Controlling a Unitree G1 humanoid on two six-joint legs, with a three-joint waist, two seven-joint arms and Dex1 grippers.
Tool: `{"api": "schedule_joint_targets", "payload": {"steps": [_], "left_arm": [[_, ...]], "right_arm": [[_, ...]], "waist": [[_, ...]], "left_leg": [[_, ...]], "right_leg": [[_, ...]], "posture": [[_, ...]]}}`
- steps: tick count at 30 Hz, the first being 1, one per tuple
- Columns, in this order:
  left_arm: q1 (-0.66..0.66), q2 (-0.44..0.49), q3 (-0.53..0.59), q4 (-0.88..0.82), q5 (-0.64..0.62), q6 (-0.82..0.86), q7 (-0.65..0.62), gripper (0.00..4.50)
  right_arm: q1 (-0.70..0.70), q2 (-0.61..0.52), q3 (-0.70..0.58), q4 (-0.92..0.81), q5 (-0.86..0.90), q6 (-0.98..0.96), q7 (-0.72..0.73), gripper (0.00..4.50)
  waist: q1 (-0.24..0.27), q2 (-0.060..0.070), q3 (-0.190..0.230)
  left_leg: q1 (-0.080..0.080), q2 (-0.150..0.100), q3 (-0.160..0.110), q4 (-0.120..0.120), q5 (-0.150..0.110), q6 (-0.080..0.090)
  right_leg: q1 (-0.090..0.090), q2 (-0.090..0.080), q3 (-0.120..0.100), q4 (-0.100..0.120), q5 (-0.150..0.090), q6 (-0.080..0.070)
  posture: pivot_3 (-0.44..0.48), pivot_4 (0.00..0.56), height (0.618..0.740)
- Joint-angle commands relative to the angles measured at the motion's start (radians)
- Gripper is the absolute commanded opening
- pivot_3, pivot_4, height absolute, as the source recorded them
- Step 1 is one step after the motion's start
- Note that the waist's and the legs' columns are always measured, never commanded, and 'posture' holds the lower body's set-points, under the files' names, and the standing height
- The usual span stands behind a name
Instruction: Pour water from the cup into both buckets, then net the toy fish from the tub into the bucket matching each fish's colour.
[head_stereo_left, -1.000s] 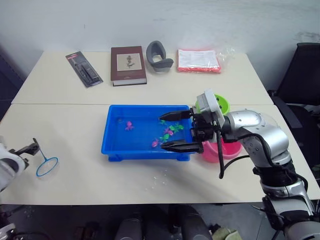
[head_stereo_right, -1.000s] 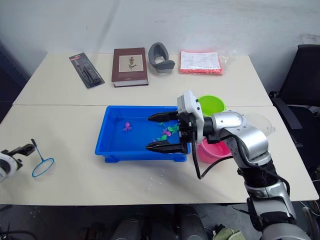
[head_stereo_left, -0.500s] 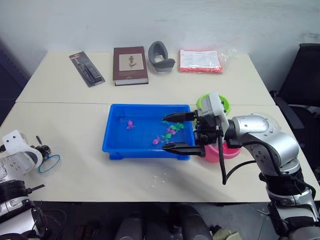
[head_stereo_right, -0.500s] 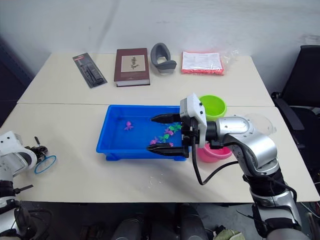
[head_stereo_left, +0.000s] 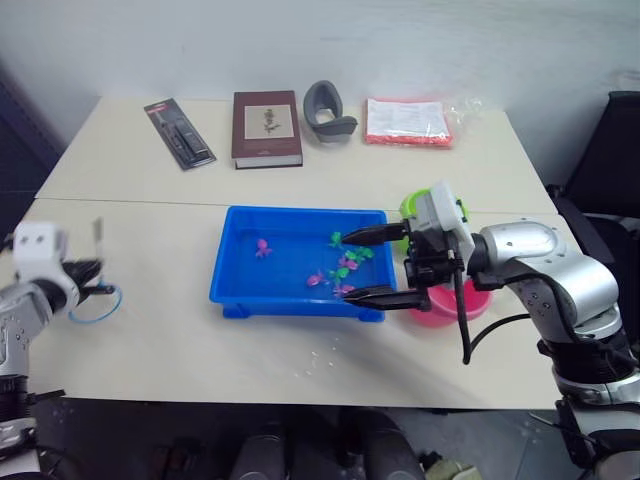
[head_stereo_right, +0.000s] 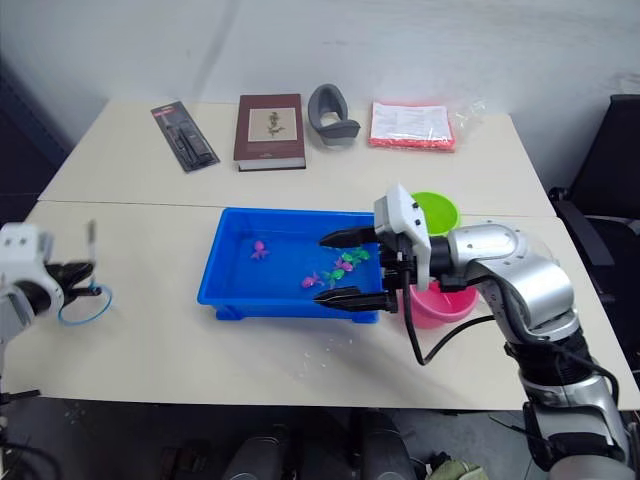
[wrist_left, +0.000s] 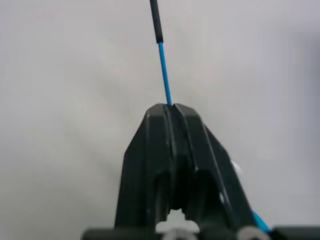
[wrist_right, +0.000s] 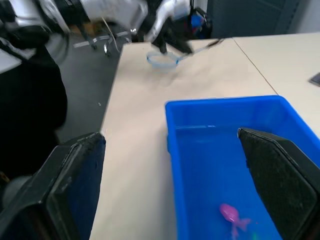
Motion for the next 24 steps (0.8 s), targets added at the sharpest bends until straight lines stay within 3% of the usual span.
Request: {"api": "schedule_joint_targets", "payload": {"steps": [1,3,5,12,13,17,24], "left_arm": [[0.027,0.134,-0.11,-0.37,-0.146,0.003,-0.326,0.02],[0.016,0.206,-0.206,-0.476,-0.14,-0.059,-0.477,0.02],[-0.051,0.214,-0.299,-0.498,-0.123,-0.077,-0.53,0.02],[-0.375,0.048,-0.597,-0.384,0.047,-0.169,-0.62,0.02],[-0.41,0.019,-0.623,-0.351,0.068,-0.185,-0.632,0.0],[-0.464,-0.037,-0.659,-0.284,0.117,-0.218,-0.665,0.0],[-0.503,-0.098,-0.663,-0.263,0.141,-0.211,-0.684,0.0]], "right_arm": [[-0.031,-0.046,-0.004,0.015,-0.024,-0.04,0.068,4.5],[-0.047,-0.046,0.011,0.026,-0.043,-0.049,0.07,4.5],[-0.06,-0.037,0.023,0.029,-0.056,-0.046,0.068,4.5],[-0.062,-0.033,0.116,-0.013,-0.119,-0.073,0.1,4.5],[-0.061,-0.034,0.13,-0.017,-0.133,-0.082,0.104,4.25],[-0.066,-0.025,0.151,-0.015,-0.164,-0.099,0.095,2.91],[-0.071,0.002,0.165,0.001,-0.21,-0.114,0.07,2.91]], "waist": [[0.001,0.002,0.001],[-0.003,0.006,0.001],[-0.008,0.013,0.001],[0.003,0.015,0.003],[0.003,0.014,0.002],[-0.001,0.014,0.002],[0.003,0.014,0.003]], "left_leg": [[0.0,0.0,0.0,0.0,0.0,0.001],[0.0,0.0,-0.001,-0.001,-0.001,0.001],[0.0,0.0,0.0,-0.001,-0.001,0.002],[0.0,0.001,0.001,0.001,0.003,0.0],[0.0,0.001,0.002,0.002,0.003,0.001],[-0.001,0.001,0.003,0.002,0.003,0.003],[-0.002,0.001,0.003,0.005,0.002,0.005]], "right_leg": [[0.0,0.0,0.0,-0.001,0.0,0.0],[0.001,0.0,0.0,-0.004,0.0,0.0],[0.002,0.0,0.0,-0.005,0.0,0.0],[0.001,0.006,0.0,0.0,0.0,0.0],[0.002,0.006,0.0,0.001,0.0,0.001],[0.001,0.006,0.002,0.004,0.001,0.002],[0.001,0.006,0.001,0.003,0.001,0.003]], "posture": [[0.0,0.15,0.74],[0.0,0.15,0.74],[0.0,0.15,0.74],[0.0,0.15,0.74],[0.0,0.15,0.74],[0.0,0.15,0.74],[0.0,0.15,0.74]]}}
